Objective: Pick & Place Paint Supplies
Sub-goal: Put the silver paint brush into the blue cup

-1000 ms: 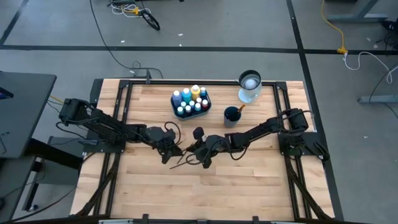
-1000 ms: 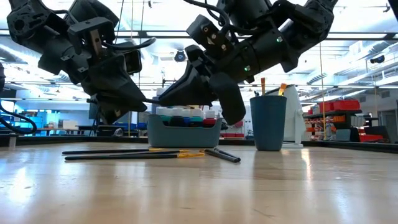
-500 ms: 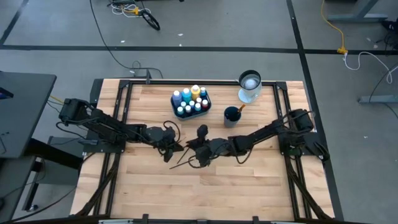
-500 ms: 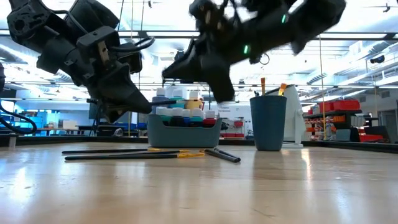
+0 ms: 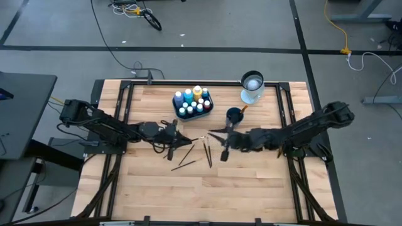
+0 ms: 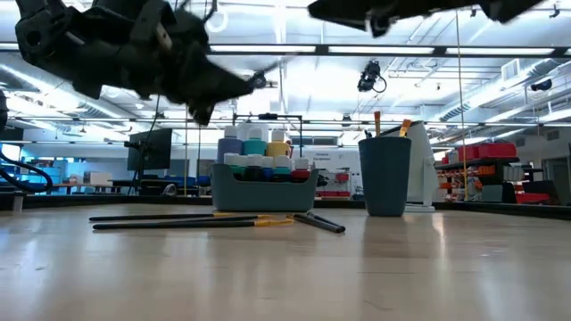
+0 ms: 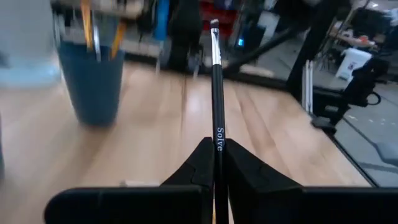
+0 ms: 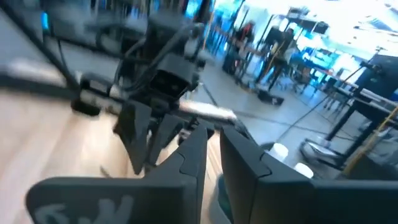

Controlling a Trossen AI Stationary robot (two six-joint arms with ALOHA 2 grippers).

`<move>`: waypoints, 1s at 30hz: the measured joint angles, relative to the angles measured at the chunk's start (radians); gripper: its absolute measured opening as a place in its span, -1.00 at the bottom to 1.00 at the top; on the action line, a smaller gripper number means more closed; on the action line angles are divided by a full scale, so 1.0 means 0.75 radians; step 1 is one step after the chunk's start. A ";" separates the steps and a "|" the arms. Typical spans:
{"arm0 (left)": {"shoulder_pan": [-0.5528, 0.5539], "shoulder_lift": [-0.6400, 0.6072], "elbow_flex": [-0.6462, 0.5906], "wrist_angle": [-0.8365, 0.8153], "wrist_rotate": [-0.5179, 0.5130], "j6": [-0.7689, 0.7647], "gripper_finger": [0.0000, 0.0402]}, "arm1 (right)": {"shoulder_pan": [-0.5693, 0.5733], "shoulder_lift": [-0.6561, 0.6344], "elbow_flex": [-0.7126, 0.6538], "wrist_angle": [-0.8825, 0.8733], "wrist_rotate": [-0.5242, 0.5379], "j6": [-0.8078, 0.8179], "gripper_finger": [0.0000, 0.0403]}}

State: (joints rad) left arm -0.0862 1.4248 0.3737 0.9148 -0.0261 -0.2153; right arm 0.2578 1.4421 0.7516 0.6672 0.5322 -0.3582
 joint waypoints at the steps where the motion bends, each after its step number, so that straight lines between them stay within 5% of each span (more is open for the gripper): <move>1: 0.000 -0.002 0.000 0.044 -0.001 0.047 -0.89 | -0.004 -0.022 -0.047 0.079 -0.006 0.024 -0.75; 8: -0.001 -0.011 0.015 0.232 0.052 0.260 -0.88 | -0.072 -0.029 -0.237 0.461 -0.322 0.108 -0.74; 17: -0.001 -0.010 0.136 0.203 0.020 0.482 -0.88 | -0.144 0.108 -0.123 0.520 -0.504 0.263 -0.43; 25: -0.001 -0.010 0.148 0.197 0.001 0.440 -0.88 | -0.145 0.185 0.021 0.522 -0.594 0.234 -0.19; 30: -0.001 -0.010 0.148 0.194 -0.001 0.450 -0.89 | -0.145 0.186 0.060 0.488 -0.584 0.245 -0.32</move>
State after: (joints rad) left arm -0.0872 1.4174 0.4847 1.0599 -0.0265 0.1223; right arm 0.1490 1.5814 0.7967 1.0329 0.0941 -0.1744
